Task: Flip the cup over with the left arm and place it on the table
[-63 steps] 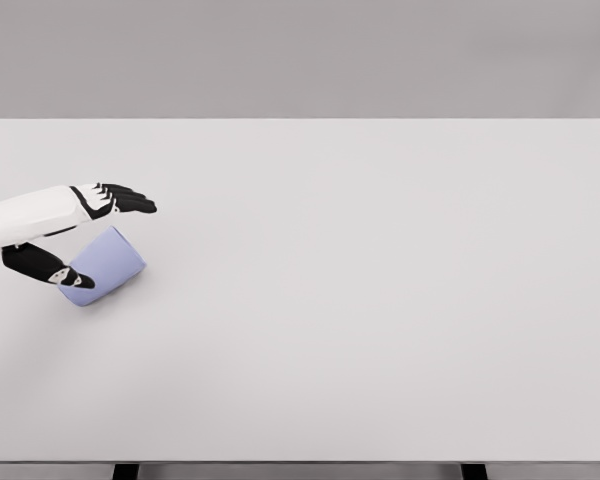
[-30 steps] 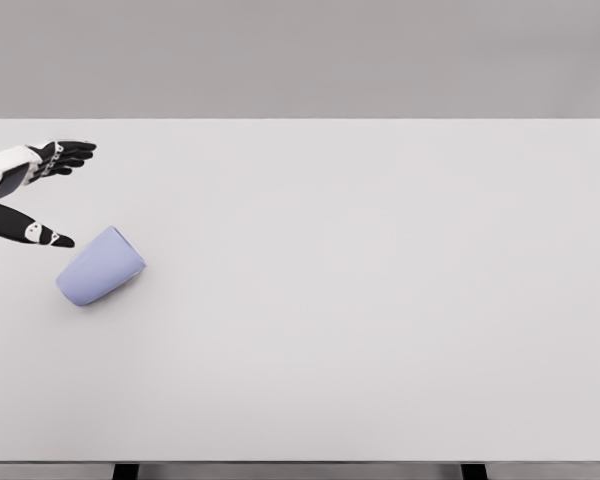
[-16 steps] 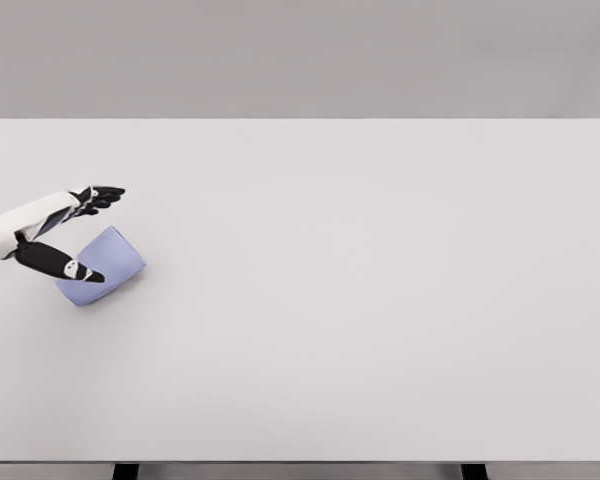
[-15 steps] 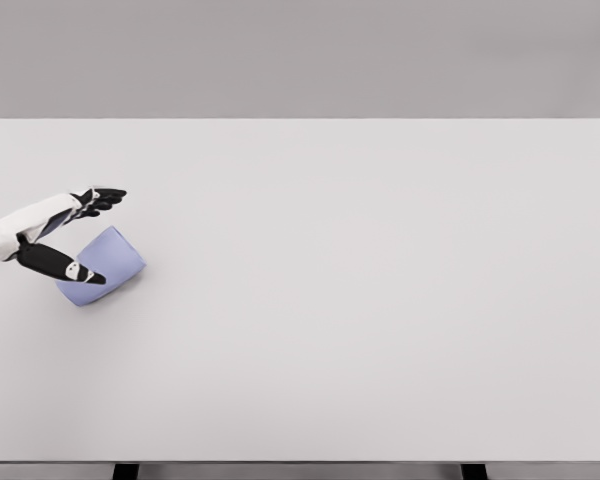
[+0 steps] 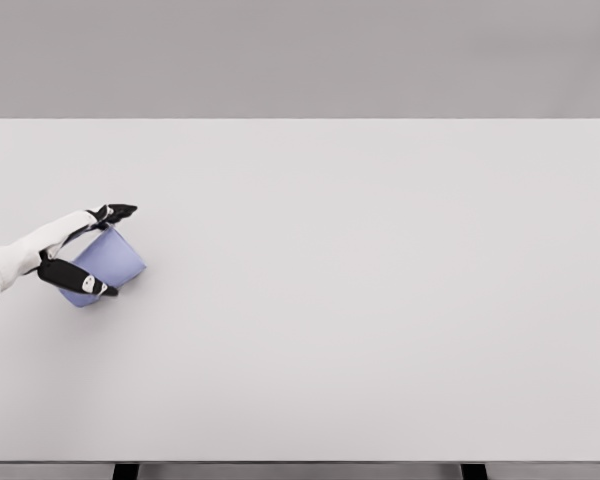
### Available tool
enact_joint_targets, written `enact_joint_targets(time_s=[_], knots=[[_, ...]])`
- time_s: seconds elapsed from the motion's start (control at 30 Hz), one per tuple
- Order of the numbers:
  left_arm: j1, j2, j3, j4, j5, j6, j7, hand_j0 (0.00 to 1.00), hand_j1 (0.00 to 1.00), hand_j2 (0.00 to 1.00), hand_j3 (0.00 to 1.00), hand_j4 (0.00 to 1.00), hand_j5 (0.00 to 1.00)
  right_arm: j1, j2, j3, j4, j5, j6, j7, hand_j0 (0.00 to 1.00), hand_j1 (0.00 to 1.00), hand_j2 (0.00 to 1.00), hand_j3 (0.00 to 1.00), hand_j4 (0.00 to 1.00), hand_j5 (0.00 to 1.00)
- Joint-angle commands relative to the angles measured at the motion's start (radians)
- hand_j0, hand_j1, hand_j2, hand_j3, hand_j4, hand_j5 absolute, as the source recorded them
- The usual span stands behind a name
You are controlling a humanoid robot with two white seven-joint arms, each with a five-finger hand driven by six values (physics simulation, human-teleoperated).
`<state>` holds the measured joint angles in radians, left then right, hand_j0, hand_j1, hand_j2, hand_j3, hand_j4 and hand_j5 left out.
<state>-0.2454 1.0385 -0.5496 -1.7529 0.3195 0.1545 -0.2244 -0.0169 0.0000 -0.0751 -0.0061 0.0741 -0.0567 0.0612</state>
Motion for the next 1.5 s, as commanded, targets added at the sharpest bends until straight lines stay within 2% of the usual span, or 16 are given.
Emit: enact_joint_targets(time_s=[0.0,0.13,0.23,0.5,0.6,0.67,0.83,1.07,1.3,1.4,1.47], knots=[[0.0,0.0,0.0,0.0,-0.002,0.0,0.02,1.0,1.0,1.0,1.0,1.0,1.0,0.0,0.0,0.0,0.0,0.0,0.0,0.0,1.0,1.0,1.0,1.0,1.0,1.0],[0.002,-0.006,0.0,0.001,-0.005,0.002,0.02,1.0,1.0,1.0,1.0,1.0,1.0,0.0,0.0,0.0,0.0,0.0,0.0,0.0,1.0,1.0,1.0,1.0,1.0,1.0],[0.002,-0.038,0.0,0.01,-0.059,0.013,0.02,1.0,1.0,1.0,1.0,1.0,1.0,0.0,0.0,0.0,0.0,0.0,0.0,0.0,1.0,1.0,1.0,1.0,1.0,1.0],[0.002,-0.064,-0.001,0.015,-0.062,0.034,0.019,0.99,0.99,0.99,0.99,0.99,0.99,0.0,0.0,0.0,0.0,0.0,0.0,0.0,1.0,1.0,1.0,1.0,1.0,1.0],[0.002,-0.067,-0.001,0.018,-0.089,0.039,0.019,0.98,0.98,0.98,0.98,0.98,0.98,0.0,0.0,0.0,0.0,0.0,0.0,0.0,1.0,1.0,1.0,1.0,1.0,1.0],[0.002,-0.067,-0.001,0.018,-0.092,0.048,0.017,0.93,0.93,0.93,0.93,0.93,0.93,0.0,0.0,0.0,0.0,0.0,0.0,0.0,1.0,1.0,1.0,1.0,1.0,1.0],[0.002,-0.08,-0.001,0.02,-0.097,0.048,0.017,0.89,0.89,0.89,0.89,0.89,0.89,0.0,0.0,0.0,0.0,0.0,0.0,0.0,1.0,1.0,1.0,1.0,1.0,1.0],[0.002,-0.101,-0.001,0.02,-0.134,0.046,0.011,0.7,0.7,0.7,0.7,0.7,0.7,0.0,0.0,0.0,0.0,0.0,0.0,0.0,1.0,1.0,1.0,1.0,1.0,1.0],[-0.002,-0.092,0.01,0.023,-0.113,-0.001,0.011,0.68,0.68,0.68,0.68,0.68,0.68,0.0,0.0,0.0,0.0,0.0,0.0,0.0,1.0,1.0,1.0,1.0,1.0,1.0],[-0.006,-0.077,0.016,0.026,-0.019,-0.07,0.007,0.66,0.66,0.66,0.66,0.66,0.66,0.0,0.0,0.0,0.0,0.0,0.0,0.0,1.0,1.0,1.0,1.0,1.0,1.0],[-0.008,-0.063,0.016,0.026,0.009,-0.075,0.007,0.64,0.64,0.64,0.64,0.64,0.64,0.0,0.0,0.0,0.0,0.001,0.0,0.0,1.0,1.0,1.0,1.0,1.0,1.0]])
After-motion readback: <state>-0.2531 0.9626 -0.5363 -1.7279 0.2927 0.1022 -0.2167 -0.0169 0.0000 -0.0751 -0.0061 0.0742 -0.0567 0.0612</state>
